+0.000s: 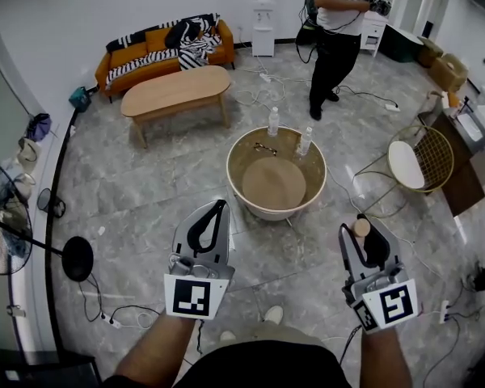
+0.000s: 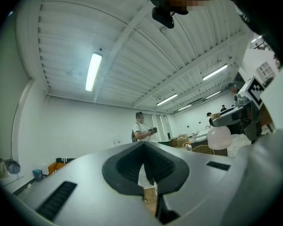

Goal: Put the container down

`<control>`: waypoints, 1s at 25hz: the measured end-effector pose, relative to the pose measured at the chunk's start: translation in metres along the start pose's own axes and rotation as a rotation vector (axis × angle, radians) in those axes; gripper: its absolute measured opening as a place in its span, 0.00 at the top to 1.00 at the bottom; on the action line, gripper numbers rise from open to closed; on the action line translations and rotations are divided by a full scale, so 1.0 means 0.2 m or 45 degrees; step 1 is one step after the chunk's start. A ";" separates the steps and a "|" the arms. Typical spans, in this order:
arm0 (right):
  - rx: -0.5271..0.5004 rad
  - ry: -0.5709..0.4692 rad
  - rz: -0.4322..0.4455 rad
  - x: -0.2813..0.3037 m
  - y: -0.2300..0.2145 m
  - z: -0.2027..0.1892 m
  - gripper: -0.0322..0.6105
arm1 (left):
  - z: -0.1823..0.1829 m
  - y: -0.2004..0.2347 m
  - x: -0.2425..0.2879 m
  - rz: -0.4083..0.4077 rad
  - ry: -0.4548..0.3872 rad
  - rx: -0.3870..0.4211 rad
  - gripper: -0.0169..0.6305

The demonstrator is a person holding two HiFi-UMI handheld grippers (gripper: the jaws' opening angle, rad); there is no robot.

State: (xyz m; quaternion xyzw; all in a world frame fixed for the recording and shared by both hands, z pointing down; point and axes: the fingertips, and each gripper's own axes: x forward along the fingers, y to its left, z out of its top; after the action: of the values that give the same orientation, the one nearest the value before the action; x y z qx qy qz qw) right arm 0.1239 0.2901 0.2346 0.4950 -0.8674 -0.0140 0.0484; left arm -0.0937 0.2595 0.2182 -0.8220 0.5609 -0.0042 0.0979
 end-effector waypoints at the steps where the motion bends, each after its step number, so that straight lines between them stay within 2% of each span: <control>1: 0.001 0.001 0.000 0.00 -0.02 0.00 0.71 | 0.01 -0.01 0.02 0.001 -0.003 0.002 0.95; 17: 0.016 -0.016 0.082 0.00 -0.33 -0.05 0.71 | 0.04 -0.22 0.21 0.048 0.019 0.051 0.95; 25: 0.021 -0.014 0.096 0.08 -0.37 -0.08 0.71 | 0.01 -0.19 0.28 0.058 0.026 0.059 0.95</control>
State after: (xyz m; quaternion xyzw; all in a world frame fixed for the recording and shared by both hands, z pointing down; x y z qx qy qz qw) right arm 0.1807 0.2385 0.2453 0.4621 -0.8859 -0.0078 0.0399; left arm -0.0382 0.2216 0.2177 -0.8066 0.5801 -0.0235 0.1113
